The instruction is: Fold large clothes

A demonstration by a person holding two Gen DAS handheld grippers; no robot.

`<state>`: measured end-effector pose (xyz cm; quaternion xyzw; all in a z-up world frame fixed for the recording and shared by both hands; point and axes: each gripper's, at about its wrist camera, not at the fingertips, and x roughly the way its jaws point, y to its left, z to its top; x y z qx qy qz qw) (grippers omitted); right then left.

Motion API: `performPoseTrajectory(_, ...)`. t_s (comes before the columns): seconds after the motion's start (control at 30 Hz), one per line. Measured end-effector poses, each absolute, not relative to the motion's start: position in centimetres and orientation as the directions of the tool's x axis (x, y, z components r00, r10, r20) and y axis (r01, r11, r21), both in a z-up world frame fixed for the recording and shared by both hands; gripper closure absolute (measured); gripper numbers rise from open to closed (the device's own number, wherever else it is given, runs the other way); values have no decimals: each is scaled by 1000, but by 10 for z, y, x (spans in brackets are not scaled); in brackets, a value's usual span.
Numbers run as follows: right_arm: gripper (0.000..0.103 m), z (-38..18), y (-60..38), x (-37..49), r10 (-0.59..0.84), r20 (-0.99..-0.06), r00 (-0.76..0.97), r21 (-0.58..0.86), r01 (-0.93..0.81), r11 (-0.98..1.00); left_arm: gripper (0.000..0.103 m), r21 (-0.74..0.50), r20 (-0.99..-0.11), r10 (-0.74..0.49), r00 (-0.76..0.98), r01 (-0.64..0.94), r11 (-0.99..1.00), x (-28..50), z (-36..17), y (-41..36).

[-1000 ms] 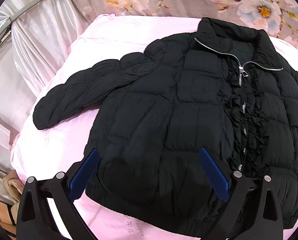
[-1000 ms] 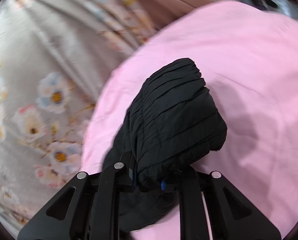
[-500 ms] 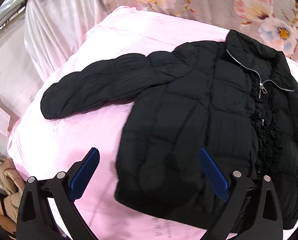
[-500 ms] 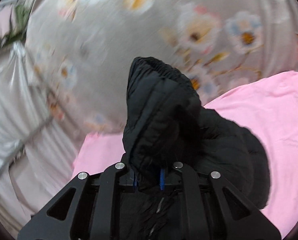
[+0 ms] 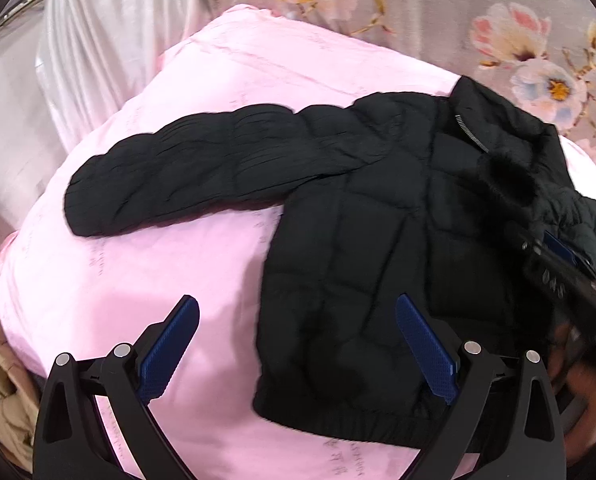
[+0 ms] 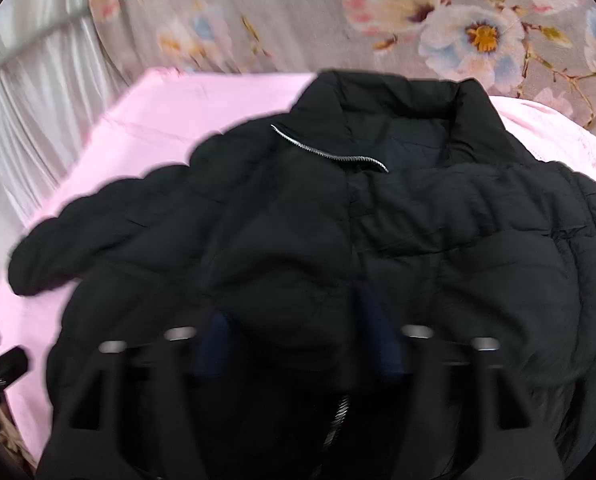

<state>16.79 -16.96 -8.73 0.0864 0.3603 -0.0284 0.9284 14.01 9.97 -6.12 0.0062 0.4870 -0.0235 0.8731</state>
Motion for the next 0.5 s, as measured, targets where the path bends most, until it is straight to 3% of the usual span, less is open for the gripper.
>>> performPoseTrajectory(0.1, 31, -66, -155, 141, 25, -624, 781, 140, 80, 987, 7, -42, -846, -74, 528, 73, 996, 144, -57, 89)
performPoseTrajectory(0.17, 37, -47, -155, 118, 46, -578, 815, 177, 70, 982, 7, -74, -846, -110, 521, 90, 993, 149, -54, 81)
performPoseTrajectory(0.3, 77, -23, -198, 78, 0, -563, 826, 248, 169, 954, 7, -165, -834, -220, 506, 152, 974, 163, -42, 48)
performPoseTrajectory(0.33, 82, -22, -220, 67, -16, -572, 820, 286, 218, 933, 7, -178, -831, -246, 499, 181, 967, 167, -40, 35)
performPoseTrajectory(0.5, 82, -27, -301, 49, -126, -600, 790, 328, 386, 862, 7, -212, -832, -317, 456, 266, 940, 187, -48, -28)
